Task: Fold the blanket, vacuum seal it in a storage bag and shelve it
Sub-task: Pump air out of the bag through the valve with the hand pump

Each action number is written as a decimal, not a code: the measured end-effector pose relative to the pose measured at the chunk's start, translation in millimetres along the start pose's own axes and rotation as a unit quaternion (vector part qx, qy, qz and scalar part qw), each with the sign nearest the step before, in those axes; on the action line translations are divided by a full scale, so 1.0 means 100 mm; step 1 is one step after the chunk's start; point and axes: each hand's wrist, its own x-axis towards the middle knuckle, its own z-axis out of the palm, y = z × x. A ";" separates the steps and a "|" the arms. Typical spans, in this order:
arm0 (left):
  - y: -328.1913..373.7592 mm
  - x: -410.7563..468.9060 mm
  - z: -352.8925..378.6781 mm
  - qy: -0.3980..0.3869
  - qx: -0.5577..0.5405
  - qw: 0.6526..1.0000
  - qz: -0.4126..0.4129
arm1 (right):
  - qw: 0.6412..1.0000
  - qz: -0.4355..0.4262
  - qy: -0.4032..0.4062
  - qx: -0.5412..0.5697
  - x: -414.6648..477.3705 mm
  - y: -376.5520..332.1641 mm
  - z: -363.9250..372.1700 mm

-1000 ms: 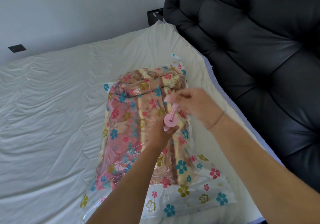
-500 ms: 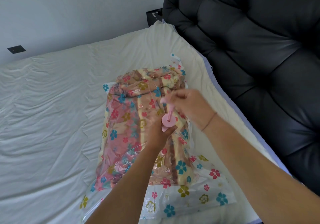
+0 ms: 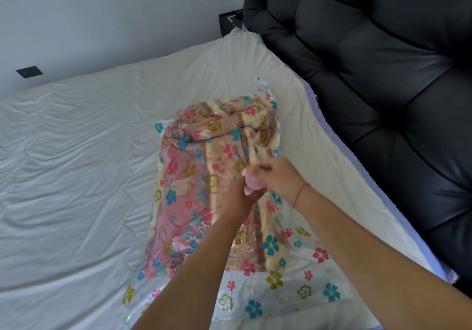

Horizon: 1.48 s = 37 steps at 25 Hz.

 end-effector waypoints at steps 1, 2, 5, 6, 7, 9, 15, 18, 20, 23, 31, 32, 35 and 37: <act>-0.02 -0.02 0.02 0.000 0.004 1.000 0.005 | 1.000 0.027 -0.001 -0.008 -0.01 0.09 0.04; -0.03 -0.02 0.02 0.006 0.002 1.000 0.007 | 1.000 0.023 -0.003 -0.009 -0.01 0.07 0.01; -0.01 0.04 -0.03 0.009 -0.014 1.000 -0.010 | 0.996 -0.088 0.012 0.014 -0.06 -0.46 -0.26; 0.00 0.06 -0.04 0.008 -0.013 1.000 -0.015 | 0.991 -0.120 0.010 0.051 -0.10 -0.64 -0.33; -0.01 0.07 -0.04 0.009 -0.002 1.000 -0.017 | 0.986 -0.148 0.009 0.082 -0.08 -0.70 -0.37; -0.02 0.07 -0.02 0.010 0.011 1.000 -0.019 | 0.989 -0.128 0.014 0.067 -0.02 -0.49 -0.30; 0.00 0.05 -0.01 0.011 -0.001 1.000 -0.005 | 0.999 -0.038 0.018 -0.012 -0.02 -0.21 -0.14; -0.03 0.07 -0.02 0.008 -0.001 1.000 -0.013 | 0.987 -0.134 0.013 0.087 -0.12 -0.62 -0.38; -0.03 0.06 0.00 0.007 -0.004 1.000 -0.022 | 0.988 -0.125 0.012 0.089 -0.09 -0.50 -0.34; -0.04 0.06 0.04 -0.006 0.011 1.000 -0.001 | 1.000 0.008 0.018 -0.020 0.01 0.01 -0.04; 0.01 0.06 -0.01 0.003 -0.007 1.000 -0.019 | 0.986 -0.153 -0.005 0.059 -0.08 -0.57 -0.42; 0.02 0.05 0.00 0.002 -0.006 1.000 -0.018 | 0.992 -0.125 -0.005 0.021 -0.03 -0.38 -0.33; -0.02 0.03 0.04 -0.008 0.015 1.000 -0.002 | 0.997 -0.004 -0.005 -0.080 -0.01 0.10 -0.03; 0.00 0.02 0.01 0.003 -0.001 1.000 -0.004 | 0.998 -0.031 0.004 -0.049 -0.02 -0.06 -0.10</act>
